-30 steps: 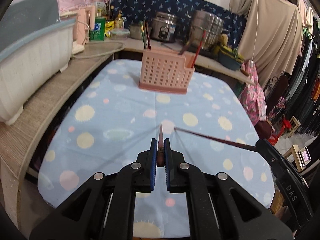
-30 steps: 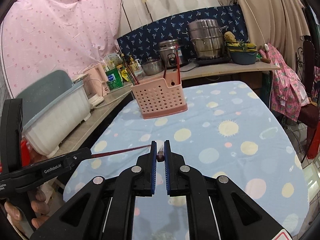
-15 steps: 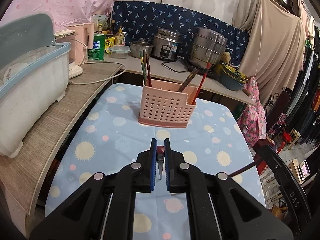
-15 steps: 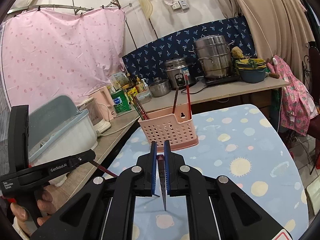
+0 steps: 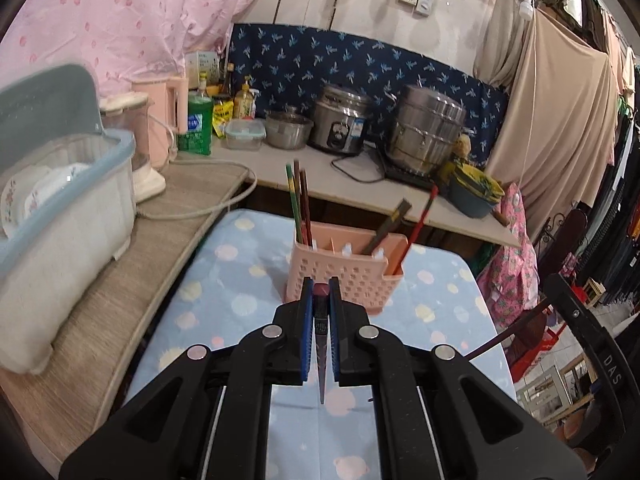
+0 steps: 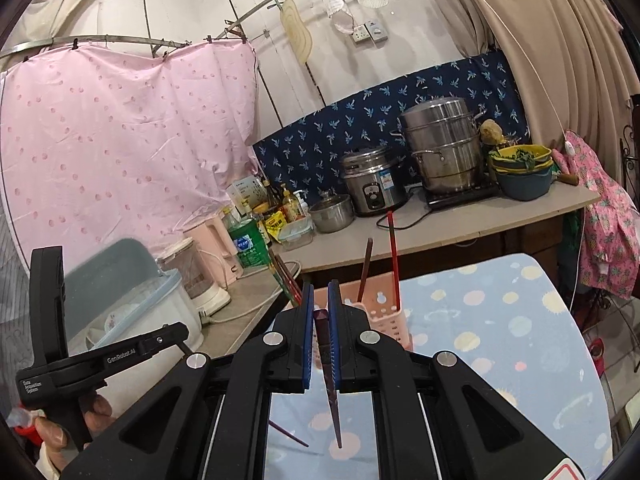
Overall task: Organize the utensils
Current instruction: 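Lift both dark red chopsticks and carry them over the pink basket, then open both tools to drop the dark red chopsticks into the basket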
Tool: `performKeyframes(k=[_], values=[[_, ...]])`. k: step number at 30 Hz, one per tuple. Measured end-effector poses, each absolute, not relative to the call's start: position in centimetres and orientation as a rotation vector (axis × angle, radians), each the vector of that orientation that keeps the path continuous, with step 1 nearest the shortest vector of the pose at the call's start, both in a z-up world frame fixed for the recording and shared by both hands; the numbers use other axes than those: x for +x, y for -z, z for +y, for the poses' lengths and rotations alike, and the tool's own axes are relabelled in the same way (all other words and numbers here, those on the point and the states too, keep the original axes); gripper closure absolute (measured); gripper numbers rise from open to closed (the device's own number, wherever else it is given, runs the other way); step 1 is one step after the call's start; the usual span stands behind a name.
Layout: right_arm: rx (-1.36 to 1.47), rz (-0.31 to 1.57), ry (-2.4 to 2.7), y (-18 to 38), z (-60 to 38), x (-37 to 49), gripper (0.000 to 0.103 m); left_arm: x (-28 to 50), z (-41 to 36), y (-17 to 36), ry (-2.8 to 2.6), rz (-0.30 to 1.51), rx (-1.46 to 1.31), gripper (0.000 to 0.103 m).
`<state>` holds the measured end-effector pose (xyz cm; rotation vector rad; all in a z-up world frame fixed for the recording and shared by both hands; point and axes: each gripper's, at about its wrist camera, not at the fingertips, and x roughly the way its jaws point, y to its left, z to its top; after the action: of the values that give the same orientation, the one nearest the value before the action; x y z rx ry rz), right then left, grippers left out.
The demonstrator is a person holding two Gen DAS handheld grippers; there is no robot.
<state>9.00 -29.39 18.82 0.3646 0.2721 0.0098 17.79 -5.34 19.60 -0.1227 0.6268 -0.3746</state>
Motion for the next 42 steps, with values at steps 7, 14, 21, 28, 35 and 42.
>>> performKeyframes(k=[7,14,21,28,35,42], values=[[0.368,0.192,-0.015,-23.2,-31.1,13.8,0.096,22.1,-5.3,-24.9,0.340,0.501,-0.168,0.096],[0.392,0.146,-0.010,-26.0,-32.4,18.9,0.096,26.1,-6.3,-28.3,0.305,0.380,-0.181,0.096],[0.380,0.150,0.019,-26.3,-33.0,23.6,0.096,30.0,-8.1,-28.2,0.296,0.385,-0.184,0.096],[0.382,0.215,0.035,-23.0,-33.7,26.7,0.096,32.5,-9.6,-24.5,0.293,0.442,-0.177,0.096],[0.400,0.305,0.030,-18.7,-33.9,28.1,0.096,33.7,-10.3,-20.9,0.296,0.506,-0.161,0.096],[0.382,0.335,0.032,-17.3,-33.5,28.1,0.095,33.8,-10.5,-19.5,0.298,0.535,-0.140,0.094]])
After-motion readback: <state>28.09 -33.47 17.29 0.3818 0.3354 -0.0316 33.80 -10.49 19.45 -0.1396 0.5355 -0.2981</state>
